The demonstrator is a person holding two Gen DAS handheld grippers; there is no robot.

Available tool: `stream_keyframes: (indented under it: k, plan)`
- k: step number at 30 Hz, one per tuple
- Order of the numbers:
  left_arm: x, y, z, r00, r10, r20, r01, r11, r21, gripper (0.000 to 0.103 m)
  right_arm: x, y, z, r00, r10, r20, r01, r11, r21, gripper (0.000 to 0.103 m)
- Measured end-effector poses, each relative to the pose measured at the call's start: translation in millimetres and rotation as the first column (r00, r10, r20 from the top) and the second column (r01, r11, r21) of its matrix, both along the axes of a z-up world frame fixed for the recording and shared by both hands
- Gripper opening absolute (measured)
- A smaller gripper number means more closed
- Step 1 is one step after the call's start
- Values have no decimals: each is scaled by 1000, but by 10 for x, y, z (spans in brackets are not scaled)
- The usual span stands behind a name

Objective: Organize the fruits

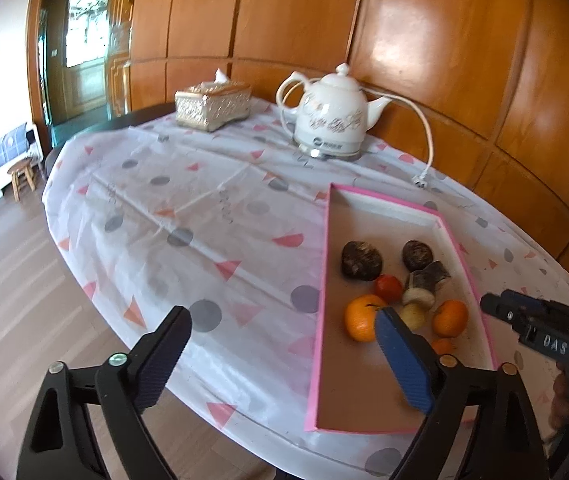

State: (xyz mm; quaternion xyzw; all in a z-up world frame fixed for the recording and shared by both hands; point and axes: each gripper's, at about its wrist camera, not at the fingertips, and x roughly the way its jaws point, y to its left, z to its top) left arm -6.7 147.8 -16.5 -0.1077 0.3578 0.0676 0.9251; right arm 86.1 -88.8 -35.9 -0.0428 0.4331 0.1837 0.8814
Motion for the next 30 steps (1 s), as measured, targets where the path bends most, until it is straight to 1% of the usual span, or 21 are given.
stream_keyframes:
  k: [1,5,13,17,20,25,30]
  plan:
    - [-18,-33,34,1000,-9,13,9,1000,8,97,-73,-5,21,1000,-9,9,9,1000,2,51]
    - [-61,-138,120,998,-38,46,36,999,36,101,-260,-25,61,998,-47,38,47,999,-4,53]
    - [-98,-300,184,995,-73,66,67,994,87,103,-557,-79,63,990,-111,82,114,993,-25,54]
    - [-100,-338,200,995,-71,69,63,991,116,103,-633,-138,56,985,-143,93,146,989,-26,55]
    - [-114,-349,231,994,-76,84,66,991,120,103,-660,-175,45,982,-162,93,164,986,-24,55]
    - [-116,-408,273,994,-63,95,46,984,170,103,-683,-163,45,982,-158,102,162,986,-30,55]
    - [-111,-426,287,994,-47,99,26,979,201,103,-706,-135,57,982,-149,115,154,987,-37,55]
